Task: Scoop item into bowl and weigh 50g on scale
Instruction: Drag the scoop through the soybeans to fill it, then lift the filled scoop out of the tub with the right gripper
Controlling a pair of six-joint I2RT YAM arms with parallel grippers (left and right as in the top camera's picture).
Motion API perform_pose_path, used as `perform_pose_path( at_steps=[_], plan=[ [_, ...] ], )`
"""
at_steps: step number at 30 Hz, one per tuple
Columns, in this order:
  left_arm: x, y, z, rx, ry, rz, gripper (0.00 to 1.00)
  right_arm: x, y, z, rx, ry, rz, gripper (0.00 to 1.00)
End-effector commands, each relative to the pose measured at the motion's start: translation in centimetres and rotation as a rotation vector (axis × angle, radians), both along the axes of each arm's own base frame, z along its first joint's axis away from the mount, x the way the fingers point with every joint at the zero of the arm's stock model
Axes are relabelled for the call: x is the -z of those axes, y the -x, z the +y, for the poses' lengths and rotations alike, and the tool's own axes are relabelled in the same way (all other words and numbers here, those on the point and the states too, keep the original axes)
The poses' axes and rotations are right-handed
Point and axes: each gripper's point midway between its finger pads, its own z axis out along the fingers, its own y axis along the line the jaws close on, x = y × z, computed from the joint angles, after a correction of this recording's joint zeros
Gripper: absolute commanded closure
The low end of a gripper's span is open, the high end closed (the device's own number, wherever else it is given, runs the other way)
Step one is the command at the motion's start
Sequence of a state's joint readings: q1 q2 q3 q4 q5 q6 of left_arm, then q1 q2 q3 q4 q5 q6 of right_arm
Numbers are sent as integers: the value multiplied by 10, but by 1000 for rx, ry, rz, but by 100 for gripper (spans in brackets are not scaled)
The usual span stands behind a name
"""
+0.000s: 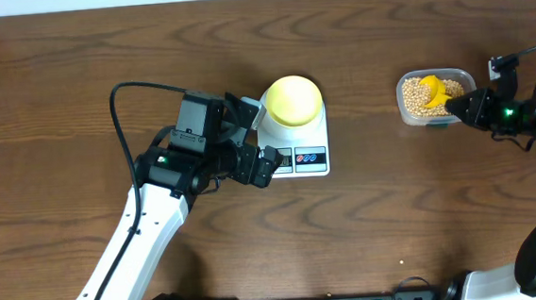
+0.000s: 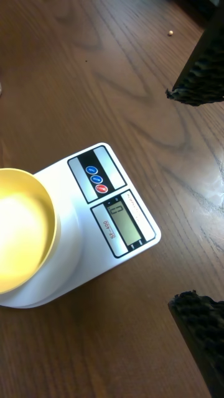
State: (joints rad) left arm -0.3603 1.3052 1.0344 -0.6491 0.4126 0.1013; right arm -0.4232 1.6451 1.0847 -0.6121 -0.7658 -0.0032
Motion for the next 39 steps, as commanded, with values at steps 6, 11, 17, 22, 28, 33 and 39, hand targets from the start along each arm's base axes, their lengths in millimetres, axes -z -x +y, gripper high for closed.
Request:
perform_pose_path(
  at_steps=[6,11,17,22,28,33,39],
  plan=[
    [1,0,1,-7,-4,3,2,18,6,19,-14,-47,36,99],
    [1,0,1,-7,-4,3,2,15,4,13,50,-94,58,99],
    [1,0,1,-7,-4,3,2,12,4,7,109,-152,84,99],
    [1,0,1,-7,-4,3,2,3,4,5,127,-233,74,99],
    [1,0,1,-7,-4,3,2,-4,5,-1,177,-318,93,99],
    [1,0,1,-7,-4,3,2,-13,8,-12,208,-393,79,99],
    [1,0,1,-7,-4,3,2,-27,12,-20,208,-485,41,99]
  ],
)
